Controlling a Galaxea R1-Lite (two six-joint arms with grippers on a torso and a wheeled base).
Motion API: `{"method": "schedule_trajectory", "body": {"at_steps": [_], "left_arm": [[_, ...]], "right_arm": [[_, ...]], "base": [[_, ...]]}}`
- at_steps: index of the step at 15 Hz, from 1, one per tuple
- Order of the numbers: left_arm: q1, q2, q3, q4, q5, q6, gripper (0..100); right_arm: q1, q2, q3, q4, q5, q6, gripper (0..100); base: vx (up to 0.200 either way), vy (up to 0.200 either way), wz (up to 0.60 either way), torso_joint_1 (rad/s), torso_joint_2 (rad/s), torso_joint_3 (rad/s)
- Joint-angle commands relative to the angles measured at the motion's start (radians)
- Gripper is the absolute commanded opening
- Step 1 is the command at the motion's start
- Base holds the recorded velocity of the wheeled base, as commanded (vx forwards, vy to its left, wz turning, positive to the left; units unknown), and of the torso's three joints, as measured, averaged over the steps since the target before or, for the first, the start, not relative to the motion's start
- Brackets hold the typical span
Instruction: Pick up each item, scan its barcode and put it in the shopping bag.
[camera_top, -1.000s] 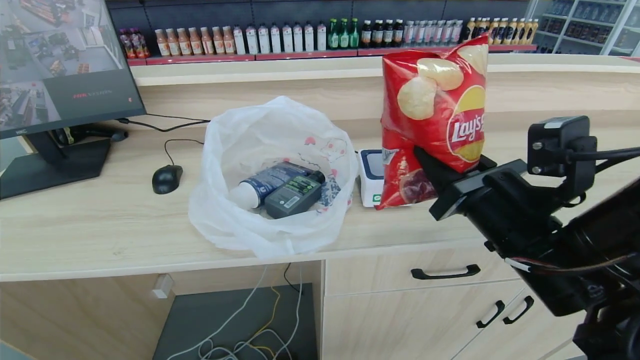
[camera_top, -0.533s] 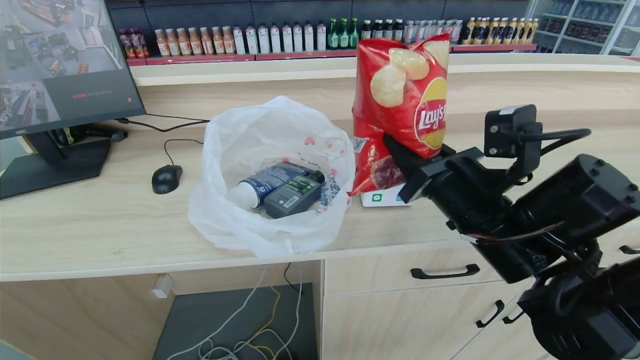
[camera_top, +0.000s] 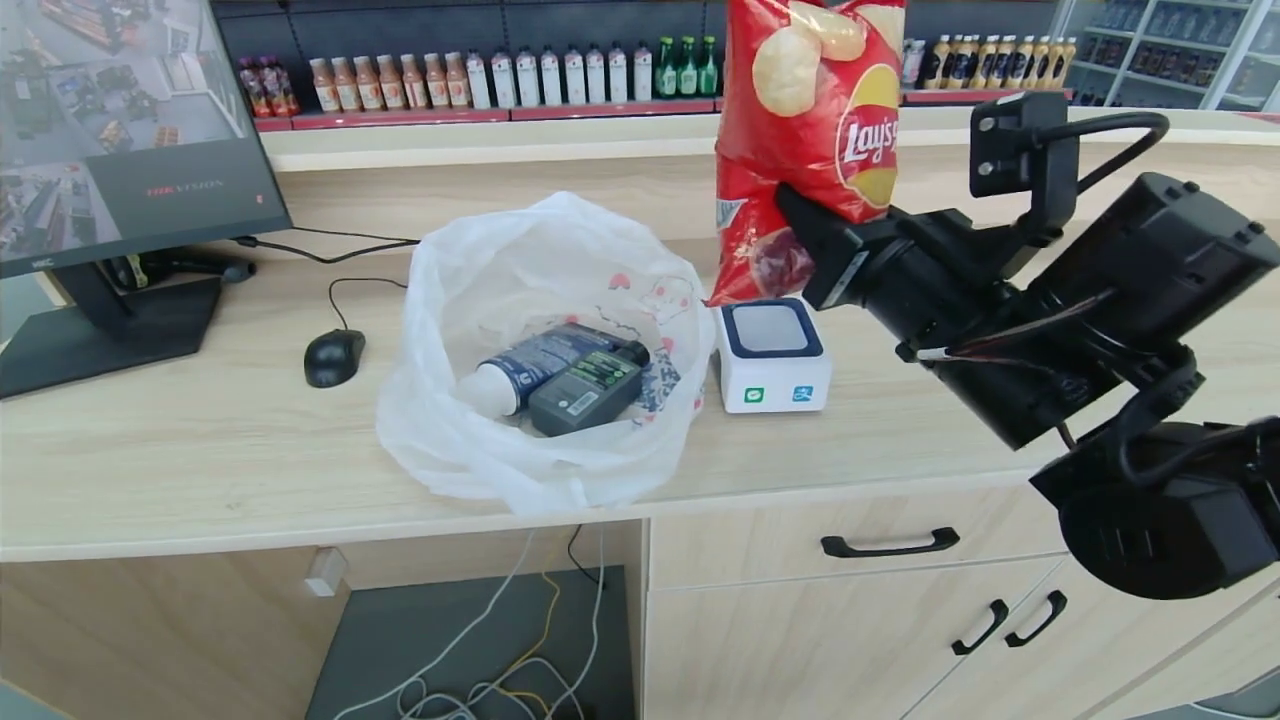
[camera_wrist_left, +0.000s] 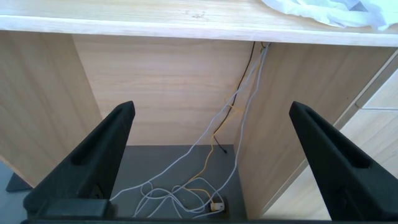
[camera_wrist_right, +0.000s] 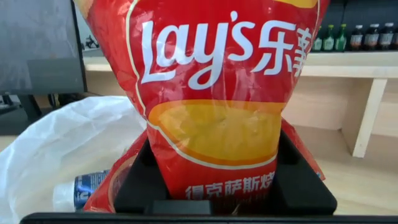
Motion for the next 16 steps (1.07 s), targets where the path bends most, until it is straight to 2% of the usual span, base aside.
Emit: {"method": "schedule_trajectory", "body": {"at_steps": [1, 3, 5, 8, 11, 14, 16], "left_arm": [[0.0, 0.0, 0.0, 0.0, 0.001, 0.0, 100], [0.0, 0.0, 0.0, 0.0, 0.001, 0.0, 100], [0.0, 0.0, 0.0, 0.0, 0.001, 0.0, 100], [0.0, 0.0, 0.0, 0.0, 0.001, 0.0, 100], [0.0, 0.0, 0.0, 0.0, 0.001, 0.0, 100], [0.0, 0.0, 0.0, 0.0, 0.001, 0.0, 100], [0.0, 0.0, 0.0, 0.0, 0.001, 0.0, 100]], "right_arm": [[-0.003, -0.025, -0.01, 0.051, 0.001, -0.001, 0], [-0.029, -0.019, -0.002, 0.141, -0.017, -0.002, 0], [-0.067, -0.011, -0.059, 0.321, -0.062, -0.013, 0], [-0.068, -0.047, -0.134, 0.571, -0.125, -0.018, 0], [-0.073, -0.048, -0.221, 0.677, -0.125, -0.057, 0], [-0.075, -0.053, -0.241, 0.733, -0.125, -0.091, 0], [-0.076, -0.053, -0.277, 0.819, -0.125, -0.117, 0]], "base": [[0.0, 0.0, 0.0, 0.0, 0.0, 0.0], [0.0, 0.0, 0.0, 0.0, 0.0, 0.0], [0.0, 0.0, 0.0, 0.0, 0.0, 0.0], [0.0, 0.0, 0.0, 0.0, 0.0, 0.0], [0.0, 0.0, 0.0, 0.0, 0.0, 0.0], [0.0, 0.0, 0.0, 0.0, 0.0, 0.0], [0.0, 0.0, 0.0, 0.0, 0.0, 0.0]]}}
